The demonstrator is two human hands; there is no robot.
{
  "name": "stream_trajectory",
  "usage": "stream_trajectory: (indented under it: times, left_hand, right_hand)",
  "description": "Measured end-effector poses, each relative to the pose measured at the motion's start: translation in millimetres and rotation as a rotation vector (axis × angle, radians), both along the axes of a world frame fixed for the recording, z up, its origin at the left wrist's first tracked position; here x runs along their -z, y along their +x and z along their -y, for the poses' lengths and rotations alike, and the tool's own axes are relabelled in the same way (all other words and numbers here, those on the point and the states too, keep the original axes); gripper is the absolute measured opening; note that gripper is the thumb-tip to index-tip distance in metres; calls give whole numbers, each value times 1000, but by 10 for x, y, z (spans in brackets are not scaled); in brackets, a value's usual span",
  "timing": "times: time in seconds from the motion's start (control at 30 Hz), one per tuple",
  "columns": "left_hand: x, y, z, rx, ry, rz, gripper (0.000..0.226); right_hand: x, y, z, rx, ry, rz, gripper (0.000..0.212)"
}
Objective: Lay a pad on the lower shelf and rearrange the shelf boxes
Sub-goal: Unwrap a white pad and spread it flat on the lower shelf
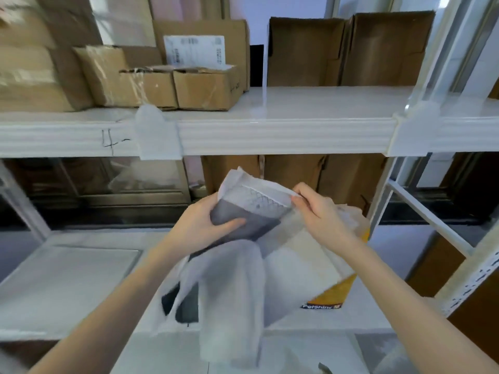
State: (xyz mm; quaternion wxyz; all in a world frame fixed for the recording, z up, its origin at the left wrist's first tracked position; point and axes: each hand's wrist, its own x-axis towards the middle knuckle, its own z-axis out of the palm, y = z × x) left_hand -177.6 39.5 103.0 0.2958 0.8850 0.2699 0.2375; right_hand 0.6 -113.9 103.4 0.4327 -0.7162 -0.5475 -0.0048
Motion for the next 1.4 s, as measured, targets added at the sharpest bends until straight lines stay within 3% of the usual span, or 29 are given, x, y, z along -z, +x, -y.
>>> stream_trajectory:
  times: [0.13,0.3,0.43,0.6,0.73,0.87,1.03,1.1,1.2,1.23,1.4]
  left_hand:
    - [-21,-560,-71,-34,-32,-64,26]
    - [-103,-1024,-19,-91,-14,5,24]
    - [-193,-1235,98,-83,-50,115,13]
    - [-290,-1485,189,-81,-28,184,20]
    - [-359,-1692,129,-192,-3,284,32]
    - [-468,-1887,77,-247,-23,437,29]
    - [-645,-2029,180,-243,-70,590,23]
    - [-713,-2036,232,-234,-76,619,19]
    - [-752,-2040,243,-241,-69,605,20]
    - [-748,-2040,242,-256,-51,570,23]
    - [-580,-2009,257,-264,-96,313,43]
  right_hand:
    - [20,-376,-129,-67,-51,62,17]
    - [-142,-852,-190,-76,-30,23,15]
    - [-263,-1166,-148,-51,-217,5,43]
    - [-287,-1287,-19,-37,-381,98,48]
    - [-259,-1318,85,213,-306,250,73]
    - [-163,-1304,250,346,-76,10,83]
    - [29,-1432,336,191,-147,-513,110]
    - [107,-1527,315,189,-142,-588,95]
    - [169,-1649,262,248,-121,-545,30]
    - [166,-1679,256,257,-113,-509,18]
    - [-13,-1817,261,122,5,-520,17]
